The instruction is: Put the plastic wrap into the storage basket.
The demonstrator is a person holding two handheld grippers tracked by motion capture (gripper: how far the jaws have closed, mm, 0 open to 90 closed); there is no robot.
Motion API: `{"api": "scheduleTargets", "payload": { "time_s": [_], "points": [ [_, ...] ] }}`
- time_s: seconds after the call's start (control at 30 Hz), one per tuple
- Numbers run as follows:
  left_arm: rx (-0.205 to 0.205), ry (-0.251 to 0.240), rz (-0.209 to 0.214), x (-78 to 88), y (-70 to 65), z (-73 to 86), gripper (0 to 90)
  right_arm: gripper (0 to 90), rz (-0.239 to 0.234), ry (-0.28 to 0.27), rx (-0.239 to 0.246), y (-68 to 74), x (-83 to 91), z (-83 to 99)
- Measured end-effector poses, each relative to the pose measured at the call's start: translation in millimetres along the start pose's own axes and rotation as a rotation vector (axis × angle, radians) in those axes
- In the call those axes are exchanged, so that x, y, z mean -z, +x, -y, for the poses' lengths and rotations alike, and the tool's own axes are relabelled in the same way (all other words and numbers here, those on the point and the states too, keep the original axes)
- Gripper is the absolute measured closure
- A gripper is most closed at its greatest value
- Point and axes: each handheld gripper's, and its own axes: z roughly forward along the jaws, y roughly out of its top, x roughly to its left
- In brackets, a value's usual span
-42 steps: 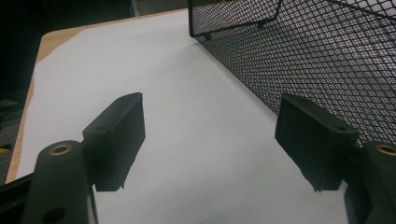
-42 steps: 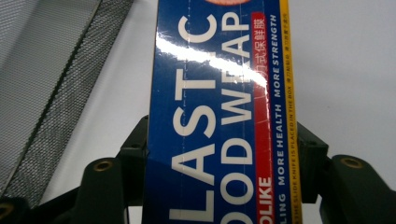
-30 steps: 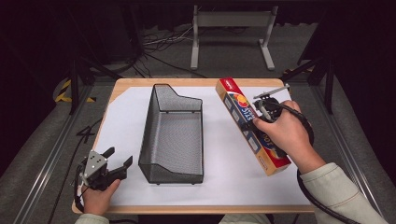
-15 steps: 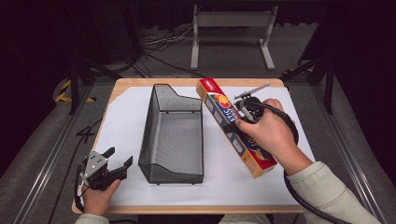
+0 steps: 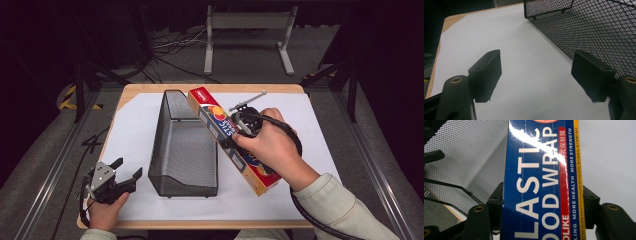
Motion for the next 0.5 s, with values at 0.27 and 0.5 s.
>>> {"api": "scheduleTargets", "payload": {
  "time_s": [0.27,0.5],
  "points": [
    [-0.001,-0.001,0.000,0.0,-0.4,-0.2,25.1,40.0,-0.018,0.009,0.012,14.1,-7.2,-5.0],
    [-0.001,-0.002,0.001,-0.1,-0.4,-0.2,25.1,40.0,-0.012,0.025,-0.008,27.3,-17.9,-10.1]
  ]
}}
